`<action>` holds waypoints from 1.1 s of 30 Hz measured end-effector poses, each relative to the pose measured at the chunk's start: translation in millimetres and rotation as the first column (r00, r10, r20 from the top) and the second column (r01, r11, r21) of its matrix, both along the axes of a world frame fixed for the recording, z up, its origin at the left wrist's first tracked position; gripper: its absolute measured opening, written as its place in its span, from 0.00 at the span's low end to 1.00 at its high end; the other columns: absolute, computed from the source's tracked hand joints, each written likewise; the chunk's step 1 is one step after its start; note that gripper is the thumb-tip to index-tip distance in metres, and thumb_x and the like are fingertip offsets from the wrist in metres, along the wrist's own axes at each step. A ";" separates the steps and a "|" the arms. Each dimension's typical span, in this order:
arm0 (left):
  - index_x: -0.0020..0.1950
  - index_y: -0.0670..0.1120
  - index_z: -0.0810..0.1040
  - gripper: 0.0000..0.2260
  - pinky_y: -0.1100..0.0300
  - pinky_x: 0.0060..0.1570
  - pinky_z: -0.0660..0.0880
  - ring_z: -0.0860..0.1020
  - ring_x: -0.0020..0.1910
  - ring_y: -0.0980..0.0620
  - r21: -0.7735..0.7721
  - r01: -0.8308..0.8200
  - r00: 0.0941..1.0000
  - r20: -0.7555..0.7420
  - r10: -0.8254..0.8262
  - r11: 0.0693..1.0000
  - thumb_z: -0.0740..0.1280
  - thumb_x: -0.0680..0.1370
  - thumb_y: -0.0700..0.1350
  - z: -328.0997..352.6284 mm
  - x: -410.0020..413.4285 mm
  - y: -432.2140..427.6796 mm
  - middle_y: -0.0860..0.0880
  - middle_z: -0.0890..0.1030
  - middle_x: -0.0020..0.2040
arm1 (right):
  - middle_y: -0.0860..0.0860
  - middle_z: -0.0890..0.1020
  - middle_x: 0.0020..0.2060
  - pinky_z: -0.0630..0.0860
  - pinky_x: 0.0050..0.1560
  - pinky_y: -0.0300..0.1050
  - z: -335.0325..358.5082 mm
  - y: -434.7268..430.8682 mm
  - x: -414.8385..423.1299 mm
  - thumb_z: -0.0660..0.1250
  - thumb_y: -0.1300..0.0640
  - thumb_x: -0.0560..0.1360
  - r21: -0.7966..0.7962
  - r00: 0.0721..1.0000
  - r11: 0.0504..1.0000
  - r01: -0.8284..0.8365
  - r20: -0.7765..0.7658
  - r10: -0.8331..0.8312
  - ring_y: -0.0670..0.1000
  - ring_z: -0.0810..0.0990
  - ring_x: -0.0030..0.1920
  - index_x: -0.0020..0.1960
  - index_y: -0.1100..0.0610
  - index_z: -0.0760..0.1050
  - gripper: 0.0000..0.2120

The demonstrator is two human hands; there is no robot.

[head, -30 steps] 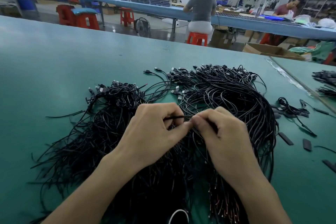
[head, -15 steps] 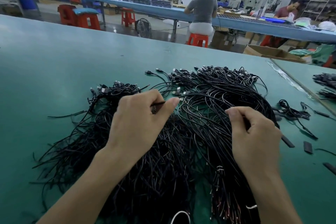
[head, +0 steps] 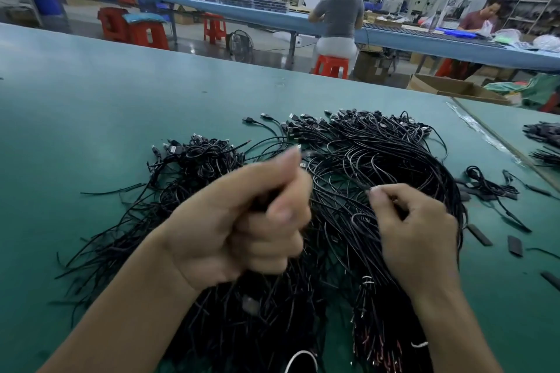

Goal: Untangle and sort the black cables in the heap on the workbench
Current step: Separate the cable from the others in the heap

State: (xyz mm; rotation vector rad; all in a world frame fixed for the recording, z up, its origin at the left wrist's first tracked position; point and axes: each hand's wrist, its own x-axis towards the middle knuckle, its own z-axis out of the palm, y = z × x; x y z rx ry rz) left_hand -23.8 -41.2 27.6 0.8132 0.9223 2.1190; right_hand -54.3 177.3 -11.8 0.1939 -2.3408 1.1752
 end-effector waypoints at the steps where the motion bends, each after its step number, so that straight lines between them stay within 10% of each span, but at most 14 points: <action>1: 0.38 0.47 0.78 0.17 0.67 0.20 0.55 0.58 0.23 0.57 0.044 -0.091 0.995 0.042 0.089 0.995 0.61 0.82 0.53 1.2 -1.9 1.6 0.54 0.59 0.26 | 0.35 0.80 0.30 0.68 0.28 0.27 -0.1 -3.5 0.6 0.68 0.55 0.79 0.029 0.996 0.998 -0.059 0.071 0.057 0.38 0.77 0.29 0.37 0.41 0.76 0.14; 9: 0.42 0.47 0.85 0.19 0.68 0.18 0.61 0.62 0.23 0.60 -0.078 -0.828 0.550 0.083 0.831 0.556 0.57 0.83 0.50 -15.4 -18.9 12.7 0.54 0.66 0.27 | 0.41 0.83 0.34 0.72 0.33 0.32 7.3 -20.4 15.1 0.71 0.48 0.76 0.080 0.731 0.798 -0.597 0.465 0.500 0.40 0.78 0.32 0.44 0.46 0.84 0.05; 13: 0.42 0.47 0.87 0.20 0.65 0.22 0.71 0.71 0.25 0.57 -0.263 -0.810 0.552 -0.038 0.833 0.524 0.58 0.84 0.48 -25.8 -21.9 19.6 0.51 0.74 0.29 | 0.42 0.78 0.28 0.65 0.28 0.30 15.8 -18.3 18.8 0.69 0.51 0.78 0.011 0.733 0.791 -0.611 0.384 0.561 0.39 0.71 0.26 0.43 0.49 0.83 0.06; 16: 0.48 0.44 0.87 0.16 0.68 0.18 0.65 0.65 0.21 0.60 -0.264 -0.733 0.632 0.079 0.771 0.627 0.60 0.82 0.49 -22.0 -20.4 13.3 0.51 0.73 0.28 | 0.41 0.78 0.27 0.66 0.27 0.31 17.3 -11.6 16.3 0.67 0.52 0.78 0.045 0.826 0.871 -0.489 0.345 0.446 0.40 0.72 0.25 0.41 0.48 0.82 0.09; 23: 0.62 0.42 0.78 0.15 0.72 0.17 0.65 0.64 0.19 0.60 -0.102 -0.833 0.469 0.390 0.793 0.543 0.56 0.85 0.49 -17.8 -26.9 1.2 0.48 0.85 0.41 | 0.42 0.77 0.24 0.67 0.26 0.32 20.3 -2.7 15.5 0.70 0.52 0.76 0.012 0.793 0.879 -0.476 0.438 0.423 0.41 0.71 0.24 0.37 0.50 0.84 0.09; 30: 0.60 0.43 0.78 0.13 0.68 0.22 0.70 0.80 0.33 0.59 -0.239 -0.925 0.297 0.028 0.955 0.295 0.56 0.86 0.45 -33.6 -30.5 9.7 0.47 0.85 0.56 | 0.46 0.73 0.22 0.62 0.26 0.31 24.3 -10.6 21.1 0.70 0.50 0.74 -0.050 0.722 0.804 -0.592 0.411 0.557 0.41 0.66 0.23 0.40 0.50 0.85 0.07; 33: 0.58 0.41 0.79 0.14 0.61 0.43 0.81 0.83 0.55 0.52 -0.196 -0.941 0.296 -0.091 0.951 0.275 0.55 0.86 0.44 -41.2 -31.6 17.3 0.47 0.85 0.55 | 0.45 0.73 0.22 0.62 0.26 0.32 27.4 -10.9 22.4 0.71 0.50 0.74 -0.048 0.709 0.788 -0.614 0.404 0.578 0.41 0.66 0.23 0.40 0.50 0.84 0.07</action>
